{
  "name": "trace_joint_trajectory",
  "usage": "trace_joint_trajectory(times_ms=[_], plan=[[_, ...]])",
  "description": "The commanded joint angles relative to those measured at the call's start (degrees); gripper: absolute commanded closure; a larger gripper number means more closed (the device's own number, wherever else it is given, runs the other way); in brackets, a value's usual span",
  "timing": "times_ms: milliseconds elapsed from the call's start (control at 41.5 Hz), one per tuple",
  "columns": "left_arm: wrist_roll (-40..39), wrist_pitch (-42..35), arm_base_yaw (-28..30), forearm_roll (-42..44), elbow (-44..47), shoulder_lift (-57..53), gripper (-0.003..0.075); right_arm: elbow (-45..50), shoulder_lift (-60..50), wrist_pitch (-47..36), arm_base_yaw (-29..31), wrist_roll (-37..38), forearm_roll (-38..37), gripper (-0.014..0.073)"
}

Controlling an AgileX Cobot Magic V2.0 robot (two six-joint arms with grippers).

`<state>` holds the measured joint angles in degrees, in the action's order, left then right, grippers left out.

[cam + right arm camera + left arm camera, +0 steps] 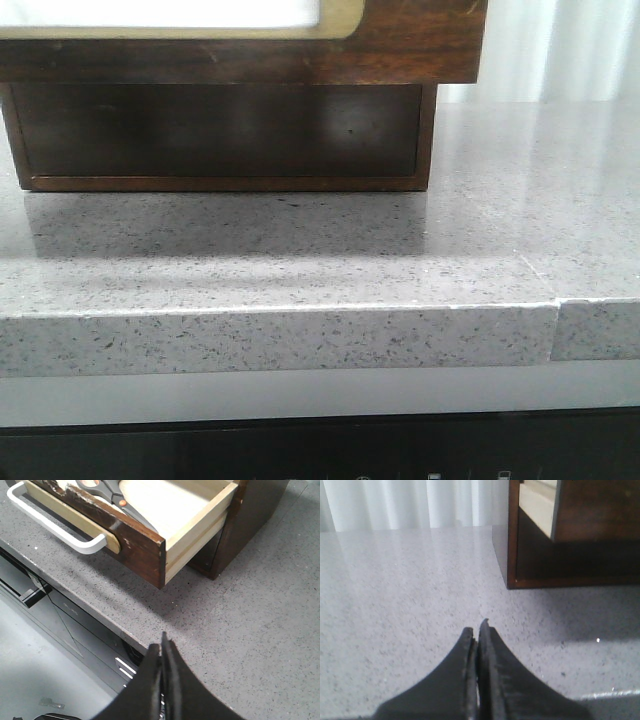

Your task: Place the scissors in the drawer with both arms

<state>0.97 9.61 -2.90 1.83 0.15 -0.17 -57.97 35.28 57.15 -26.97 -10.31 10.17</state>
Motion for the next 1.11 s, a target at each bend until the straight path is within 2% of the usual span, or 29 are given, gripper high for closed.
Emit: trace_joint_trajectory(times_ms=[0, 1083], plan=[[-1.0, -9.6, 0.2, -0.9, 1.4, -1.1, 0.0741, -1.3, 0.1, -3.7, 0.2, -0.2, -0.2, 0.0662], [-0.6, -9.3, -1.6, -3.9, 1.5, -1.1, 0.0741, -1.3, 0.1, -3.5, 0.2, -0.2, -0.2, 0.0662]])
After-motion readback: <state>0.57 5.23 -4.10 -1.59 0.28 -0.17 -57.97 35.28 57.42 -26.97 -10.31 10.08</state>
